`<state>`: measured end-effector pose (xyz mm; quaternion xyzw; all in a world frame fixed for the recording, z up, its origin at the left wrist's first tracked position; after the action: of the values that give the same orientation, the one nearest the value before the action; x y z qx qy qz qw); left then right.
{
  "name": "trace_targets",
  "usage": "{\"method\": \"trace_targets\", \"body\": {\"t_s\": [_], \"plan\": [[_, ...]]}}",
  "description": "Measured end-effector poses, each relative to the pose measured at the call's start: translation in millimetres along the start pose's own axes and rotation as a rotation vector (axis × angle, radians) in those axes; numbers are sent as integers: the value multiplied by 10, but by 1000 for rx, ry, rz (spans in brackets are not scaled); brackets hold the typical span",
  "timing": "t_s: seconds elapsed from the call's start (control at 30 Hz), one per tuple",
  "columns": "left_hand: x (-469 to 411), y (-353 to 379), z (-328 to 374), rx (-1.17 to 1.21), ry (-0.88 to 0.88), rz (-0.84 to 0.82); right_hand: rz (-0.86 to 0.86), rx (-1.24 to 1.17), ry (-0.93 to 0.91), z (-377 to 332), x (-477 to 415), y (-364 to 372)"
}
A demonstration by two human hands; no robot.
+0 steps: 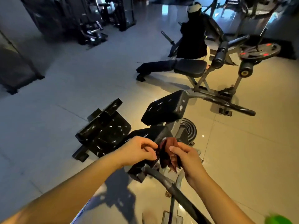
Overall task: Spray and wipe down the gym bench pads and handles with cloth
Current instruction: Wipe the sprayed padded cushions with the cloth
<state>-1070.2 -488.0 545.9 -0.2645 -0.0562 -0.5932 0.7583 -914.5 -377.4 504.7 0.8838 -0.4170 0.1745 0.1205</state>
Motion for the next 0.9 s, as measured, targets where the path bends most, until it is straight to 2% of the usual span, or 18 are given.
{"method": "trace_targets", "body": {"t_s": [0.07,0.2,0.37,0.47,0.6,0.7,0.9], "plan": [[-137,-201,-64,-134,35,40,20,41,40,-10,-98,-112],[-385,-420,-124,-571,140,32,41,256,68,-109,-282,-275],[-699,-312,-227,-904,287,-273,180,418,202,-35,-426,-85],[-812,-294,-227,-962,392,-278,345,461,177,41,-479,130],[-838,-316,-249,-1017,534,-270,604,516,18,147,-313,412],[-895,-328,-250,-1005,600,-258,626,567,-63,197,-227,561],[-897,-306,-279,-1003,582,-276,661,612,-97,171,-220,496]]}}
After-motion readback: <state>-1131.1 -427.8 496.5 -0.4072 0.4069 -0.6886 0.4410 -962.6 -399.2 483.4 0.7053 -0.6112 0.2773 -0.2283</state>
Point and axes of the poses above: each hand's wrist, its own x-axis away from the middle knuckle, its own y-axis out of the palm, z = x × y, the point moved 6 cm from there along -x, towards the middle knuckle, and after that the axes turned 2 degrees about y, right-handed, at the moved point
